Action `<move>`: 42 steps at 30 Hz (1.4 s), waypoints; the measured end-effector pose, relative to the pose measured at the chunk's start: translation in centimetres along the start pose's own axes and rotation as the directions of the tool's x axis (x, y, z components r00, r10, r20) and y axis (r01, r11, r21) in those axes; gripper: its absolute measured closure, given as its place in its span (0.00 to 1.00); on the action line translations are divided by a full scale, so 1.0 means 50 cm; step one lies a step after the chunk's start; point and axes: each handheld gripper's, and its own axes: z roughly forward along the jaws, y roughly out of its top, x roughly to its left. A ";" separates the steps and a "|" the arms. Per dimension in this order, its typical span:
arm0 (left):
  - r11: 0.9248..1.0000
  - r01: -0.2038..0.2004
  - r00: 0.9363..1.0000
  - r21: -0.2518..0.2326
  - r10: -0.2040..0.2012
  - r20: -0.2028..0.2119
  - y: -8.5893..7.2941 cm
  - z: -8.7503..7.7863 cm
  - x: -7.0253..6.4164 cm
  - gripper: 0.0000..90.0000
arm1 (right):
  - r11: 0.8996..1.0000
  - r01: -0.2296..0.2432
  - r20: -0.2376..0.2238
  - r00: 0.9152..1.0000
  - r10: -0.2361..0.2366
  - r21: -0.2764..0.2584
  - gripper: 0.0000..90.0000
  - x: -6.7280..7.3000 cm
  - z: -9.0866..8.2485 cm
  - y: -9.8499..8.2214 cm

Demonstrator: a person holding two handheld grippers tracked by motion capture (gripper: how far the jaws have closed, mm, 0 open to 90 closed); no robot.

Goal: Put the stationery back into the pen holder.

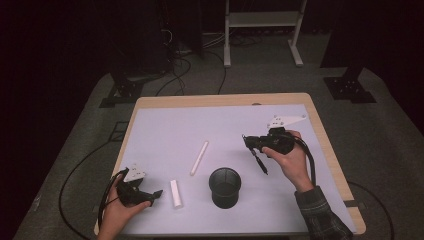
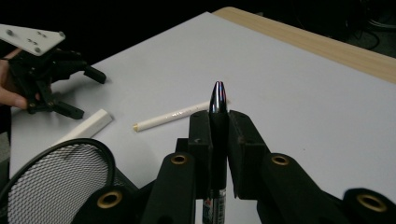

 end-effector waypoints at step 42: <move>1.000 0.003 1.000 0.002 -0.003 0.001 0.000 0.000 -0.001 0.02 | 0.985 0.093 -0.191 0.974 -0.120 -0.145 0.88 0.125 -0.003 0.078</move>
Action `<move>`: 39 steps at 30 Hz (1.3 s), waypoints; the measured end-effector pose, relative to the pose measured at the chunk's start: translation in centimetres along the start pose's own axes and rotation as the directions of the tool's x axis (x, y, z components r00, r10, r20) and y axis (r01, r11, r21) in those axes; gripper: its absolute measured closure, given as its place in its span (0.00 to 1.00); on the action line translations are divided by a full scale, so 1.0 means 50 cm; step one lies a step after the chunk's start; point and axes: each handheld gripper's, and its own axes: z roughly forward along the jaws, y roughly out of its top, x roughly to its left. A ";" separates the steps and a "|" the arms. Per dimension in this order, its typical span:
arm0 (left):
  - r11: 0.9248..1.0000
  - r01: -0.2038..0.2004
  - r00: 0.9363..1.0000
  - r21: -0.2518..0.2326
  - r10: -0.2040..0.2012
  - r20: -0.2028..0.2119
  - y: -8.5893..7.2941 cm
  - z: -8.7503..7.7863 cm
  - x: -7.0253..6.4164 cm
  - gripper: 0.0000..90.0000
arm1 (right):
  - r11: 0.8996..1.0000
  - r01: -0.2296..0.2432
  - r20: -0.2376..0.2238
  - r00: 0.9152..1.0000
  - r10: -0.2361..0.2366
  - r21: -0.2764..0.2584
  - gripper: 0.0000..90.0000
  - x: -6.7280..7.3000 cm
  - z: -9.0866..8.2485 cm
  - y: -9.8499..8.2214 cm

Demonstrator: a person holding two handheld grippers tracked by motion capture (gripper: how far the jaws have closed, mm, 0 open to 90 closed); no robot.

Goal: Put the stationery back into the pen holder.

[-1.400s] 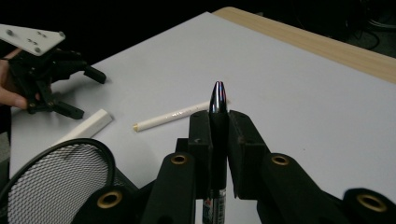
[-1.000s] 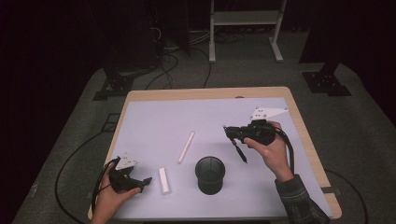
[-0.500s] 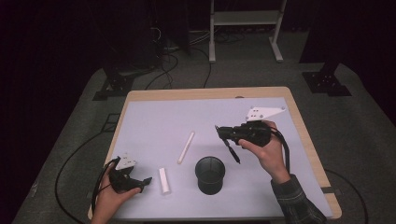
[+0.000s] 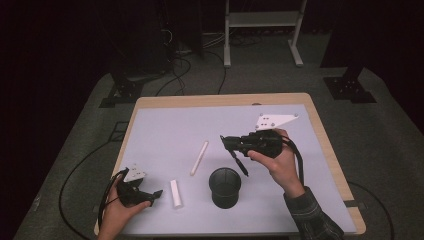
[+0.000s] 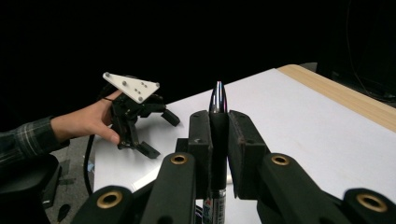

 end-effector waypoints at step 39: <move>1.000 -0.002 1.000 -0.001 0.002 -0.001 0.000 0.000 0.000 0.02 | 0.996 0.018 -0.094 0.996 -0.010 0.086 0.88 0.023 0.105 -0.082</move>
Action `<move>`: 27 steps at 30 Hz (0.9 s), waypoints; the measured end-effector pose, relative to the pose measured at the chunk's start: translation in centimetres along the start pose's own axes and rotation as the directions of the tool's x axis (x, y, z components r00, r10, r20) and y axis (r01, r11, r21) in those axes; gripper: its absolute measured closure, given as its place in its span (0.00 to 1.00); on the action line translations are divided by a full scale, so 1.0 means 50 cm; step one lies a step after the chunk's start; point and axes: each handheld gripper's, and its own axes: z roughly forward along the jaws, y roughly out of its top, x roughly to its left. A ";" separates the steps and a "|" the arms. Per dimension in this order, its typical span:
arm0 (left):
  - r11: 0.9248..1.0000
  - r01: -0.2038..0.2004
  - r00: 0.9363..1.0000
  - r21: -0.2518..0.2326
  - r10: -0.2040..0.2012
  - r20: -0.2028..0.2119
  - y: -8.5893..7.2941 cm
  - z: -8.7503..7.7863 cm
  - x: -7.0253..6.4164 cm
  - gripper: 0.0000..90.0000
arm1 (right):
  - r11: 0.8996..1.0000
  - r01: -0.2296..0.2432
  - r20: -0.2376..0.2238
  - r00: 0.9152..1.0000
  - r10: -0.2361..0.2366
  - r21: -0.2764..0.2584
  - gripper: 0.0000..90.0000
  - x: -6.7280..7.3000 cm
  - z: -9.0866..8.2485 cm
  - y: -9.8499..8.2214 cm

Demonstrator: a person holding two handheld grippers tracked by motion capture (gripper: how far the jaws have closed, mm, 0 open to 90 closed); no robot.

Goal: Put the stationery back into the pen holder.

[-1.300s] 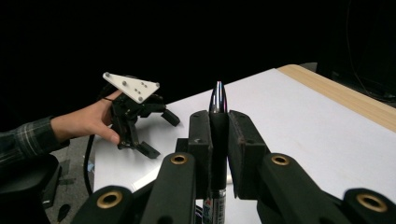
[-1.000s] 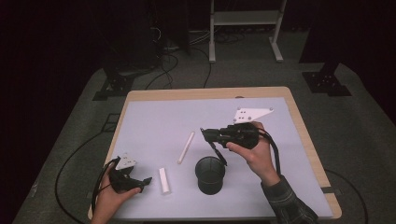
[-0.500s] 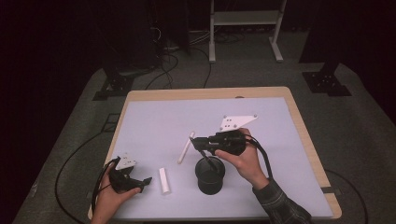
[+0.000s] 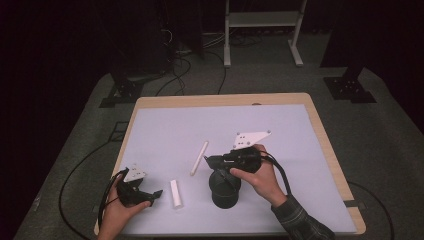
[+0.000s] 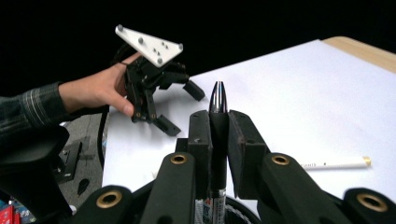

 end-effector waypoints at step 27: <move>1.000 0.001 1.000 -0.002 -0.001 0.000 0.000 0.000 0.000 0.02 | 0.996 -0.005 0.009 1.000 0.004 0.091 0.82 0.003 0.011 -0.055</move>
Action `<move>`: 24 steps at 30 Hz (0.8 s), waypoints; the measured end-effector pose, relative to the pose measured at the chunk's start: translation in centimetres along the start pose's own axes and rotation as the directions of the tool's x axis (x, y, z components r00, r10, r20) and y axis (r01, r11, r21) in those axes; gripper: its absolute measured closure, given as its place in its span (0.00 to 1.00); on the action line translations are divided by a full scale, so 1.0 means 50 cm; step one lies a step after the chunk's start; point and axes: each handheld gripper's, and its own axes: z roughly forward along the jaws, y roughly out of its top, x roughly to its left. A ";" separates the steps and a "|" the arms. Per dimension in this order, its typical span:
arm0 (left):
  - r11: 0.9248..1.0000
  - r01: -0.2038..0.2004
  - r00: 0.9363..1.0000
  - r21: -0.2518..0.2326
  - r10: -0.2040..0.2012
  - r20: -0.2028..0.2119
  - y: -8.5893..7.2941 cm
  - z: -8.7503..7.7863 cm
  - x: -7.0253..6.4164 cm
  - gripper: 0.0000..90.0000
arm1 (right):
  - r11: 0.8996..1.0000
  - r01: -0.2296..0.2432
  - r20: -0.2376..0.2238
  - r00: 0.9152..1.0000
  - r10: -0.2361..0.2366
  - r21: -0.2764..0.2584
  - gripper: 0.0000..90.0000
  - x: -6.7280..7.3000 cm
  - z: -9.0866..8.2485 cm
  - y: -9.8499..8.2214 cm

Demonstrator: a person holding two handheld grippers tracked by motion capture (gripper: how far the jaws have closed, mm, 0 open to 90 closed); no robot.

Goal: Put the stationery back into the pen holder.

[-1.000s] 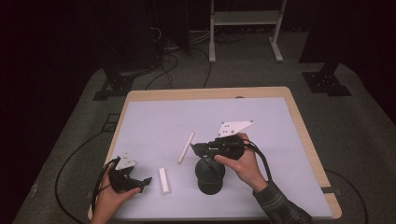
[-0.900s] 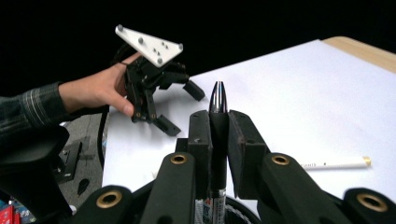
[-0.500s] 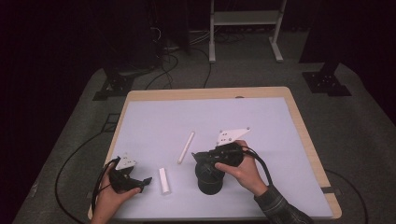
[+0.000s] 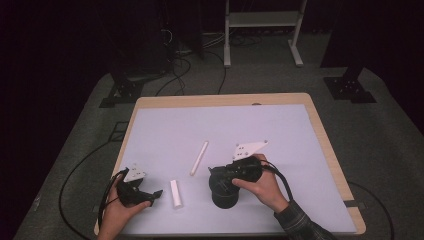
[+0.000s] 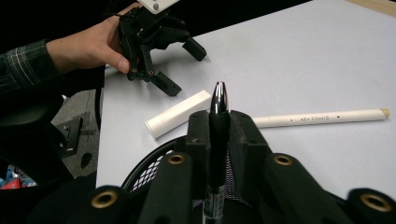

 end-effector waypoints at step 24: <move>1.000 0.001 1.000 0.001 -0.001 0.000 0.001 0.000 0.000 0.02 | 0.997 -0.066 0.216 0.974 0.074 -0.043 0.50 -0.026 -0.136 -0.047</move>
